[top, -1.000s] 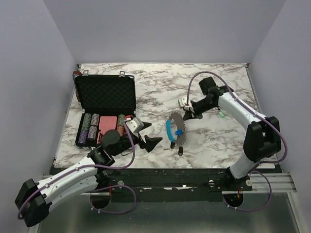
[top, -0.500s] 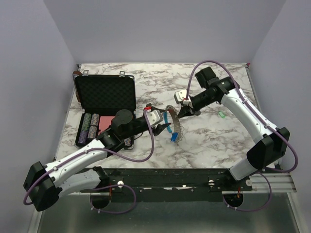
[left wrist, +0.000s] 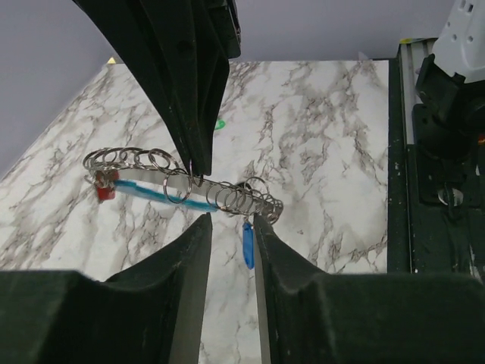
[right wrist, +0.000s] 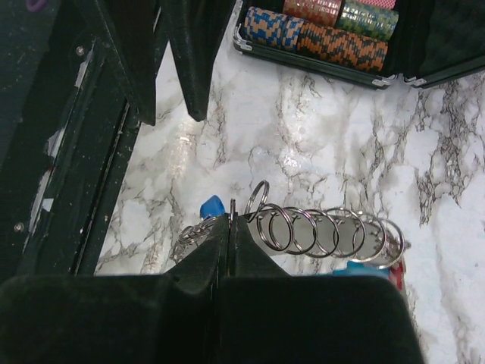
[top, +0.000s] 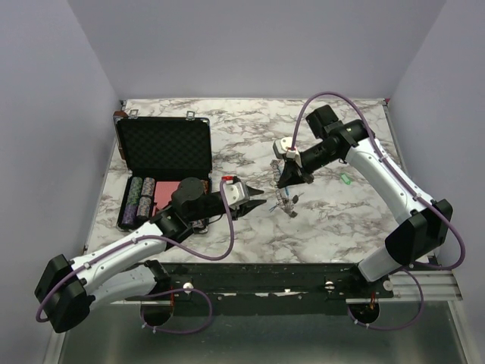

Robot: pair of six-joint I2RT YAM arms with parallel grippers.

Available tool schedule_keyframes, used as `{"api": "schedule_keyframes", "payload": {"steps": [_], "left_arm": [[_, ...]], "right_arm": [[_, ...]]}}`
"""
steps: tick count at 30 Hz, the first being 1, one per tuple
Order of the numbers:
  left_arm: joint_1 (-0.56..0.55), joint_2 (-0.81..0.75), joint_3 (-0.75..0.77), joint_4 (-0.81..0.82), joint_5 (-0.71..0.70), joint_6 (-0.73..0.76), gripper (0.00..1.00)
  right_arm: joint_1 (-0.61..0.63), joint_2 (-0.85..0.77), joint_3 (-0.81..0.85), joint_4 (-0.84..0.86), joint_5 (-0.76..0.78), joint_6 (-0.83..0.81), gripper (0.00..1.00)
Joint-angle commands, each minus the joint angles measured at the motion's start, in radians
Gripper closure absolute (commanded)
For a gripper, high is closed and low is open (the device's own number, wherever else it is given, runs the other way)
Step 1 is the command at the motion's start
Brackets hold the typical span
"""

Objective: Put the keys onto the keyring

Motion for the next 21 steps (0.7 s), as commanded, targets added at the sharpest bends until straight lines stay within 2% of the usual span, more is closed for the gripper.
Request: {"api": "schedule_keyframes", "payload": {"steps": [1,11,16,21], "left_arm": [[-0.005,0.039,-0.004,0.085,0.076,-0.076,0.66],[-0.016,0.141,0.042,0.127,0.076,-0.115,0.60],[-0.022,0.155,0.044,0.142,0.076,-0.132,0.54],[-0.025,0.167,0.043,0.165,0.044,-0.139,0.42]], "right_arm": [[0.006,-0.038,0.004,-0.006,-0.069,0.032,1.00],[0.008,-0.039,-0.003,-0.002,-0.085,0.042,1.00],[0.008,-0.041,-0.008,-0.002,-0.096,0.045,1.00],[0.008,-0.036,-0.008,-0.004,-0.101,0.045,1.00]]}}
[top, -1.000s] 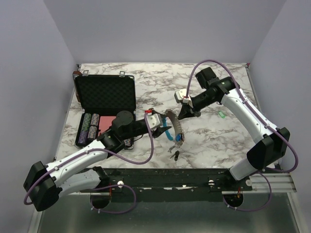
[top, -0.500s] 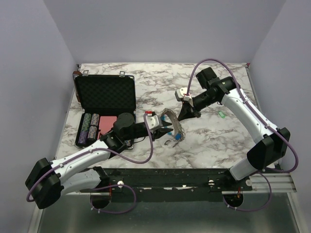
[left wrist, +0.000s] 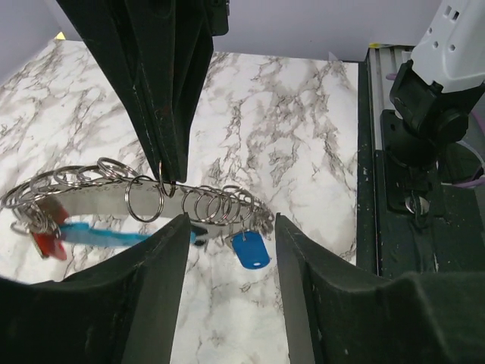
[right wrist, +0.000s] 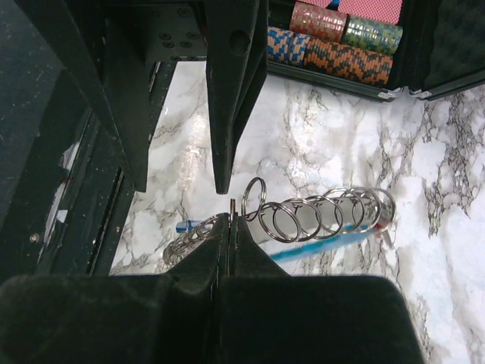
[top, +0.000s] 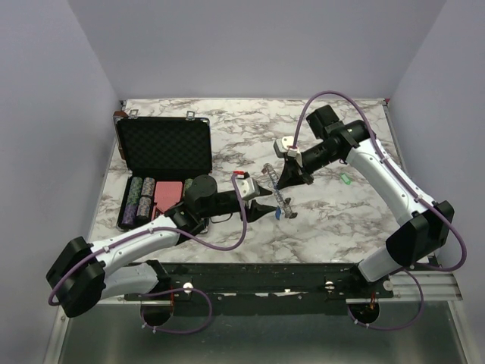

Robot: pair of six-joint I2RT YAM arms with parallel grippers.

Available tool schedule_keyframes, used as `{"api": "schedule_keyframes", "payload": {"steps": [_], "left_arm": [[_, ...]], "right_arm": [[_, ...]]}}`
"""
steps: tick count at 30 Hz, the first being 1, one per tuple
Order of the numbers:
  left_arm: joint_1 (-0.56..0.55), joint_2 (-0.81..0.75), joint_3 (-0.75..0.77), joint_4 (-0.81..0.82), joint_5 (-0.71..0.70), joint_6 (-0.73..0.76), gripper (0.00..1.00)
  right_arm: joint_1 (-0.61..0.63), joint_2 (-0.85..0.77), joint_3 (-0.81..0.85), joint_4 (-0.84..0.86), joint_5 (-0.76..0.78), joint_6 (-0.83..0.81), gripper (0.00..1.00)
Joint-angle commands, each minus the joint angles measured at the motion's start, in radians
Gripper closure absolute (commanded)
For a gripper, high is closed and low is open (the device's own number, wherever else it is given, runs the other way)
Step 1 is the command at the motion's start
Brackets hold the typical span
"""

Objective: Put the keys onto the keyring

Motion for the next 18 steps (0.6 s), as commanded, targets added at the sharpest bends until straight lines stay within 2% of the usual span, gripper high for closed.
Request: {"api": "schedule_keyframes", "payload": {"steps": [1,13,18], "left_arm": [[-0.007,0.018,0.034,0.052,-0.011,-0.016,0.42],[-0.007,0.032,0.054,0.074,-0.091,-0.018,0.41],[-0.009,0.036,0.054,0.078,-0.094,-0.018,0.46]], "right_arm": [[0.008,-0.027,-0.005,-0.004,-0.065,0.012,1.00],[0.015,-0.028,-0.014,-0.009,-0.082,0.012,1.00],[0.016,-0.030,-0.015,-0.009,-0.088,0.010,1.00]]}}
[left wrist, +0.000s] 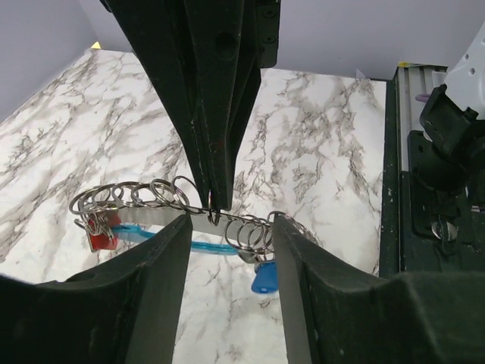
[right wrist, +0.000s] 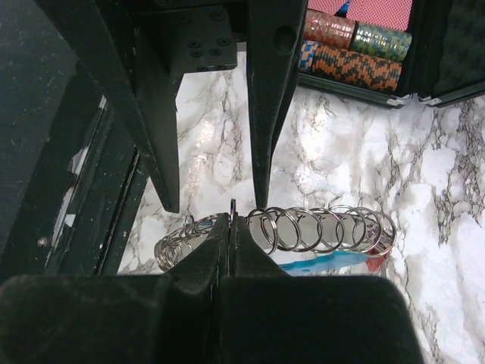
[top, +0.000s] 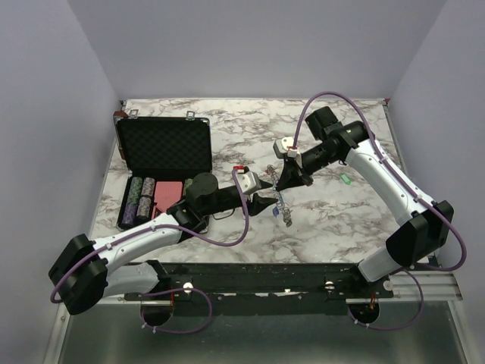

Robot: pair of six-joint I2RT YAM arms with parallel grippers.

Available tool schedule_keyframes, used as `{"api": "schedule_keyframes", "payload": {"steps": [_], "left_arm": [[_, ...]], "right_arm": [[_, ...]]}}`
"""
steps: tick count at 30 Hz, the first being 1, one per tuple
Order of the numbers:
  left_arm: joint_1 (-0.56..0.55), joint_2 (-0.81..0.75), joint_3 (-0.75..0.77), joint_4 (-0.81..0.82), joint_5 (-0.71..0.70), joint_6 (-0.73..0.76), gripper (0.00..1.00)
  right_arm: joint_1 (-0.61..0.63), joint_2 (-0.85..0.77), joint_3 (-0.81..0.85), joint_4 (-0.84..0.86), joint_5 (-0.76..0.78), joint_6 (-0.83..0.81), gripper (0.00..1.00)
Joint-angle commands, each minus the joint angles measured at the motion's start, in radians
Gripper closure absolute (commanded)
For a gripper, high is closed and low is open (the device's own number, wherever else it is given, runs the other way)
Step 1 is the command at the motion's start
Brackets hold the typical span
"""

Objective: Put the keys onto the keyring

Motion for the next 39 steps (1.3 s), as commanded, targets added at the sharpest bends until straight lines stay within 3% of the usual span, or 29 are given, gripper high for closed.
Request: {"api": "schedule_keyframes", "payload": {"steps": [1,11,24,28,33,39], "left_arm": [[-0.008,0.009,0.027,0.039,-0.020,-0.006,0.49],[-0.011,0.021,0.045,0.024,-0.023,0.012,0.70],[-0.027,0.029,0.065,-0.008,-0.037,0.047,0.86],[-0.030,0.026,0.064,-0.007,-0.037,0.050,1.00],[-0.036,-0.005,0.018,0.045,-0.048,0.052,1.00],[-0.036,-0.062,-0.062,0.148,-0.107,0.017,1.00]], "right_arm": [[0.011,-0.030,-0.004,-0.011,-0.067,0.008,1.00],[0.017,-0.031,-0.010,-0.011,-0.070,0.006,1.00],[0.025,-0.028,-0.017,-0.010,-0.071,0.009,1.00],[0.025,-0.025,-0.018,-0.004,-0.073,0.014,1.00],[0.025,-0.030,-0.032,0.032,-0.068,0.063,0.99],[0.025,-0.036,-0.064,0.082,-0.062,0.126,0.86]]}}
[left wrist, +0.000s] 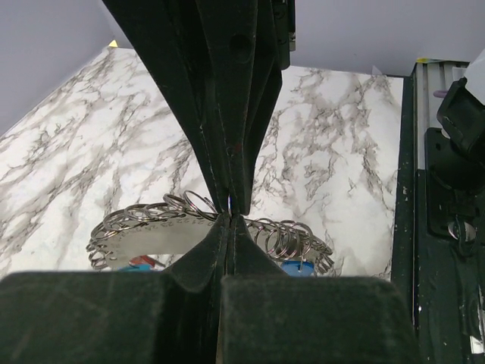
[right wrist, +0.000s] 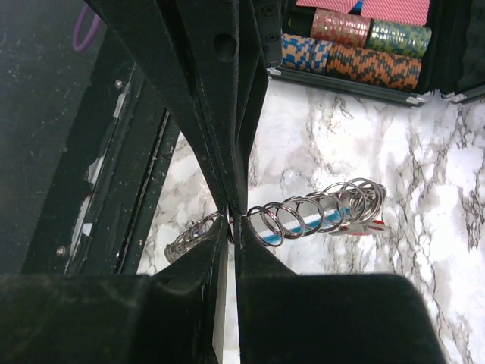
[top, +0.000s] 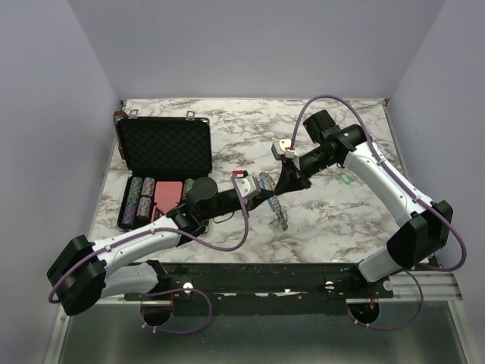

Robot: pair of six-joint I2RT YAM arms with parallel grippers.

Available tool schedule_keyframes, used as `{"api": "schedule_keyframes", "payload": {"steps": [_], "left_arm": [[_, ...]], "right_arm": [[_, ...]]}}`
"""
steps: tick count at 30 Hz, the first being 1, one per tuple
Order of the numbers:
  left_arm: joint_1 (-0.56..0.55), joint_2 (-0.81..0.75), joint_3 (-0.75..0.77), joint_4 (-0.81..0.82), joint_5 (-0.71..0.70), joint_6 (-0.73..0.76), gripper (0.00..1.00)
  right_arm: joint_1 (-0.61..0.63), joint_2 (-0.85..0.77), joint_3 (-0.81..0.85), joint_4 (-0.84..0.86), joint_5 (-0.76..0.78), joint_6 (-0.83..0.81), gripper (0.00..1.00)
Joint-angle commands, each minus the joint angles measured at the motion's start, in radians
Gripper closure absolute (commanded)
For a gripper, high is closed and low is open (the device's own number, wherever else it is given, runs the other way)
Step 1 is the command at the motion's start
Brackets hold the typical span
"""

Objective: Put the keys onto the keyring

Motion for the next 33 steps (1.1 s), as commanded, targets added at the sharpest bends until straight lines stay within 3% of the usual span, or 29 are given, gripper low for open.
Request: {"api": "schedule_keyframes", "payload": {"steps": [1,10,26,28,31,33], "left_arm": [[-0.013,-0.063,-0.057,0.155,-0.054,-0.027,1.00],[-0.013,-0.092,-0.123,0.232,-0.089,-0.103,1.00],[-0.013,-0.112,-0.162,0.290,-0.117,-0.148,1.00],[-0.013,-0.112,-0.166,0.296,-0.117,-0.154,1.00],[-0.013,-0.112,-0.172,0.305,-0.125,-0.163,1.00],[-0.013,-0.114,-0.176,0.307,-0.125,-0.168,1.00]], "right_arm": [[0.012,-0.029,-0.030,0.060,-0.057,0.069,0.85],[0.013,-0.023,-0.050,0.103,-0.088,0.119,0.78],[0.012,-0.022,-0.076,0.141,-0.131,0.152,0.76],[0.012,-0.020,-0.078,0.143,-0.149,0.150,0.80],[0.012,-0.020,-0.072,0.126,-0.161,0.137,1.00],[0.012,-0.023,-0.062,0.101,-0.161,0.111,1.00]]}}
